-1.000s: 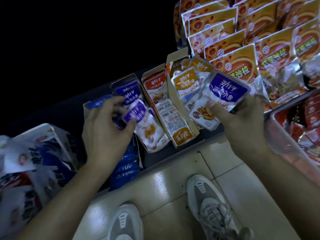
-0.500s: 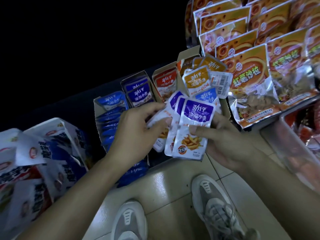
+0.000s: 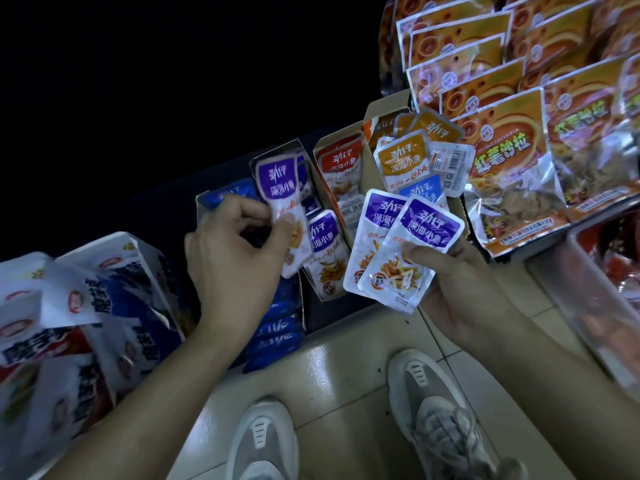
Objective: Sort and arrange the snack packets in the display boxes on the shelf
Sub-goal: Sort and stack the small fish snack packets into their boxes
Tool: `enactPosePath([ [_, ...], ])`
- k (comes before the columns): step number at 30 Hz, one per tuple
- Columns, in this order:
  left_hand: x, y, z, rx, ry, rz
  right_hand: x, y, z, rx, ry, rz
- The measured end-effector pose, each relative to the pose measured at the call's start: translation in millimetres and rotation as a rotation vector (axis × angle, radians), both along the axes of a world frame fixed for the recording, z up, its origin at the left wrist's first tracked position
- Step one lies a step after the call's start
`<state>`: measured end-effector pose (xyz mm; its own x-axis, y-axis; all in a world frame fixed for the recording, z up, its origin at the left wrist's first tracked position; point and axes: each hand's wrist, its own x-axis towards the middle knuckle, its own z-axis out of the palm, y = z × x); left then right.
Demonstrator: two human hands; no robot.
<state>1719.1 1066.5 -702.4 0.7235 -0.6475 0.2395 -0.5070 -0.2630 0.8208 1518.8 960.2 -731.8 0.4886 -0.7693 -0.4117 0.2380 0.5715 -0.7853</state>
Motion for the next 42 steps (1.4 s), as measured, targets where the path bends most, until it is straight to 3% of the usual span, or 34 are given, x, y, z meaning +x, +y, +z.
enactPosePath([
  [4,-4.8,0.5,-4.5,0.056,-0.048,-0.058,11.4,3.1,6.5,-0.142,0.027,-0.039],
  [8,-4.8,5.1,-13.8,0.092,-0.174,-0.116,33.6,5.1,5.0,-0.430,0.144,-0.001],
  [14,-6.0,11.2,-31.6,0.247,-0.512,-0.250,52.8,-3.1,-12.5,-0.882,0.437,0.284],
  [16,-8.0,12.5,-31.5,0.262,-0.480,-0.265,52.7,-7.2,-16.2,-1.015,0.537,0.372],
  [18,-8.1,13.2,-28.5,0.279,-0.439,-0.271,50.8,-4.4,-17.0,-1.065,0.612,0.408],
  [23,-1.7,11.0,-29.6,0.519,-0.737,-0.341,41.4,14.7,-24.5,-1.114,0.544,0.430],
  [26,-2.3,10.1,-28.6,0.392,-0.556,-0.321,32.2,14.7,-28.6,-1.139,0.567,0.302],
  [28,-1.0,11.6,-25.2,0.239,-0.363,-0.295,28.1,15.1,-31.1,-1.336,0.618,0.311],
  [31,0.3,13.6,-23.6,0.206,-0.414,-0.328,27.2,21.3,-36.2,-1.563,0.747,0.423],
  [34,-2.5,12.4,-27.5,0.352,-0.622,-0.428,25.1,23.9,-34.5,-1.564,0.813,0.497],
  [36,-5.8,10.1,-29.9,0.479,-0.728,-0.461,20.5,18.9,-29.2,-1.513,0.711,0.509],
  [39,-9.4,5.6,-29.9,0.571,-0.782,-0.452,7.7,6.7,-27.5,-1.382,0.574,0.338],
  [42,-11.4,2.8,-30.2,0.574,-0.781,-0.428,-6.4,-9.2,-30.0,-1.284,0.746,0.185],
])
